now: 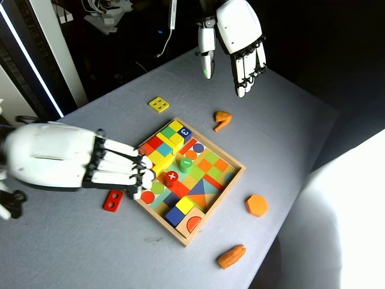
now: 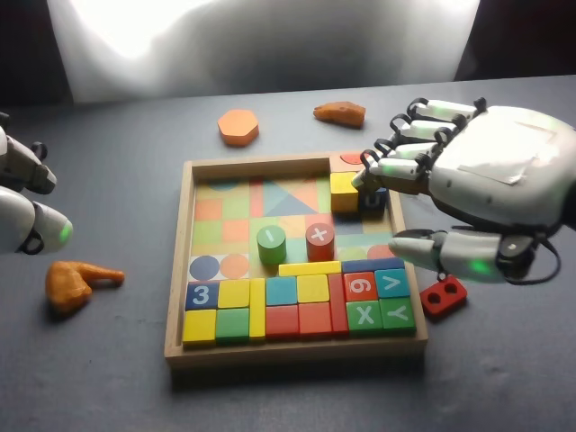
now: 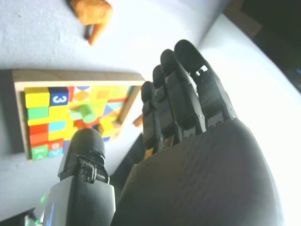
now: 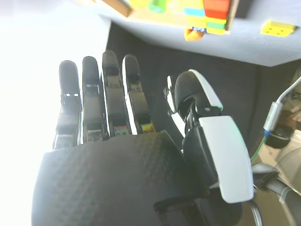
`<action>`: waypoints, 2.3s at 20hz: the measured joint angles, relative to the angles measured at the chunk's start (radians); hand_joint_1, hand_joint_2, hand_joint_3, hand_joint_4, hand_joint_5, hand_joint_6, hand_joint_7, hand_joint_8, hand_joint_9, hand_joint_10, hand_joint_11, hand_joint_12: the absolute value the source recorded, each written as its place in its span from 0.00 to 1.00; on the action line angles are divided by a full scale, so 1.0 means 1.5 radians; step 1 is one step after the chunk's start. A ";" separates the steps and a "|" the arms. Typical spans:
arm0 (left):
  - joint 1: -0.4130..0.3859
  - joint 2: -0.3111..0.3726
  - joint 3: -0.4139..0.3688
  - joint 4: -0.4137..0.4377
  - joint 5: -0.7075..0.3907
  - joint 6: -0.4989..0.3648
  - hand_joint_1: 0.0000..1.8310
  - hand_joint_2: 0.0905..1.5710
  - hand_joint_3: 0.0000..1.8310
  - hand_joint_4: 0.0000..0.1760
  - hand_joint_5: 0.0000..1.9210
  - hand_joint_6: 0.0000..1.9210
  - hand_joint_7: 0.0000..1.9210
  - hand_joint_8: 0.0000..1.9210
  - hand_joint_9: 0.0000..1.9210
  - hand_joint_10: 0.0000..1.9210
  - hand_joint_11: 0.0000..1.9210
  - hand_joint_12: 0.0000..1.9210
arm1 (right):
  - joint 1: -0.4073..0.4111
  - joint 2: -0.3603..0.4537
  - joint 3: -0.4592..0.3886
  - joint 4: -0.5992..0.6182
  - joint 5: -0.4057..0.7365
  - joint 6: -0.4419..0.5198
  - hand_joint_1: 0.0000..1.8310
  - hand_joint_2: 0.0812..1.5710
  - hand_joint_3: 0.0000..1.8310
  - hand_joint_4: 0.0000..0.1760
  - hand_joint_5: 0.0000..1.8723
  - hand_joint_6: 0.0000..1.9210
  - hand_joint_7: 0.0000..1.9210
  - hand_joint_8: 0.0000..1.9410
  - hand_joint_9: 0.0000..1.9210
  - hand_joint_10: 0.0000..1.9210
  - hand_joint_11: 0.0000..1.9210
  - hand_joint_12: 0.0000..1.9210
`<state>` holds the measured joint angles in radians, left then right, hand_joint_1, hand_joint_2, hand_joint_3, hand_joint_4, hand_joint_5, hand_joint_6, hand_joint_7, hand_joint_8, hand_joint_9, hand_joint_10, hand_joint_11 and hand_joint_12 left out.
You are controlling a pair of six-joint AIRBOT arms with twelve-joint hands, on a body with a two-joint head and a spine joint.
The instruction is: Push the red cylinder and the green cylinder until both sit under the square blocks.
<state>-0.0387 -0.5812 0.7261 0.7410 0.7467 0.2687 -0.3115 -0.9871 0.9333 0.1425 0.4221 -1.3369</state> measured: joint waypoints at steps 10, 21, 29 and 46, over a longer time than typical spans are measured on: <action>0.000 0.000 0.001 0.000 0.000 0.002 0.00 0.82 0.00 0.07 0.12 0.00 0.11 0.00 0.12 0.00 0.00 0.38 | 0.019 -0.124 0.094 0.087 -0.044 -0.002 0.02 0.80 0.00 0.00 0.12 0.07 0.18 0.00 0.11 0.07 0.00 0.49; 0.000 0.000 0.003 0.002 -0.001 0.002 0.00 0.81 0.00 0.13 0.12 0.00 0.09 0.00 0.09 0.00 0.00 0.35 | 0.058 -0.131 0.105 0.125 -0.084 -0.003 0.00 0.76 0.00 0.07 0.40 0.09 0.09 0.00 0.02 0.00 0.00 0.00; 0.000 0.000 0.003 0.002 0.000 0.002 0.01 0.81 0.00 0.19 0.12 0.00 0.09 0.00 0.10 0.00 0.00 0.37 | 0.061 -0.124 0.101 0.125 -0.087 -0.021 0.00 0.76 0.00 0.06 0.43 0.06 0.09 0.00 0.00 0.00 0.00 0.00; -0.009 0.000 -0.004 -0.001 0.000 0.016 0.00 0.82 0.00 0.15 0.11 0.00 0.09 0.00 0.09 0.00 0.00 0.37 | 0.038 -0.190 0.138 0.136 -0.039 -0.056 0.00 0.76 0.00 0.00 0.45 0.06 0.09 0.00 0.00 0.00 0.00 0.00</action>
<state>-0.0528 -0.5812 0.7204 0.7403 0.7467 0.2928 -0.2546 -1.2728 1.1408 0.3458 0.3634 -1.4216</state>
